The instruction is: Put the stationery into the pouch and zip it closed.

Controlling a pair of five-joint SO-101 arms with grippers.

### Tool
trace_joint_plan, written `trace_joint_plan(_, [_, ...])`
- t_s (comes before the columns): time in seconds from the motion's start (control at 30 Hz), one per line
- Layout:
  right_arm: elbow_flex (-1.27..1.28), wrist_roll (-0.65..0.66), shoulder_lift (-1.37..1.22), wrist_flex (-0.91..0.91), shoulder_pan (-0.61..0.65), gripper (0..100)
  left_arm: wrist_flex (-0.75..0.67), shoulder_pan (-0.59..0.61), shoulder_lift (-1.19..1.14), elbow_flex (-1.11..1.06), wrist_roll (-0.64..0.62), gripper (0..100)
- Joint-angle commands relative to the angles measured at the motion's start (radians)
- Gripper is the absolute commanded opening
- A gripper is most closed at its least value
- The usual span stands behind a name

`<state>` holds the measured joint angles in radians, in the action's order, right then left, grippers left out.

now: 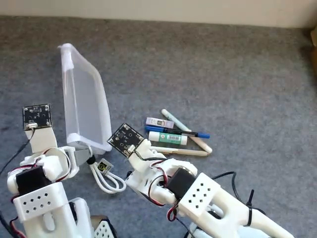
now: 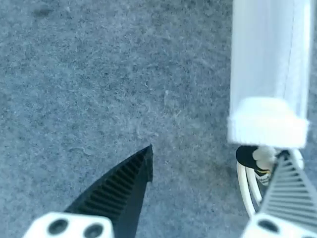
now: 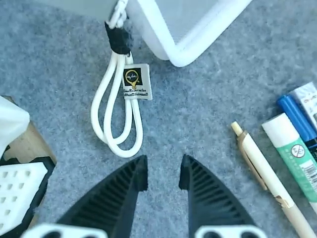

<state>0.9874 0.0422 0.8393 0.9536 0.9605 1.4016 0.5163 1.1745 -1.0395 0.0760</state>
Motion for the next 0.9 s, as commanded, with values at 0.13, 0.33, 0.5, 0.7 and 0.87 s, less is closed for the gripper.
trace_joint_plan(0.13, [-0.248,-0.097,-0.151,0.096,-0.010,10.9,0.101,0.036,0.007,0.148,0.003,37])
trace_joint_plan(0.33, [-0.363,-0.106,-0.292,0.105,-0.007,10.9,0.086,0.236,0.008,0.151,0.075,37])
trace_joint_plan(0.5, [-0.375,-0.106,-0.329,0.105,-0.004,10.9,0.091,0.325,0.015,0.176,0.086,37])
trace_joint_plan(0.7, [-0.375,-0.106,-0.332,0.047,-0.004,10.9,0.153,0.363,0.015,0.254,0.080,37])
trace_joint_plan(0.87, [-0.375,-0.106,-0.334,-0.025,0.010,10.9,0.195,0.360,0.015,0.251,0.064,37])
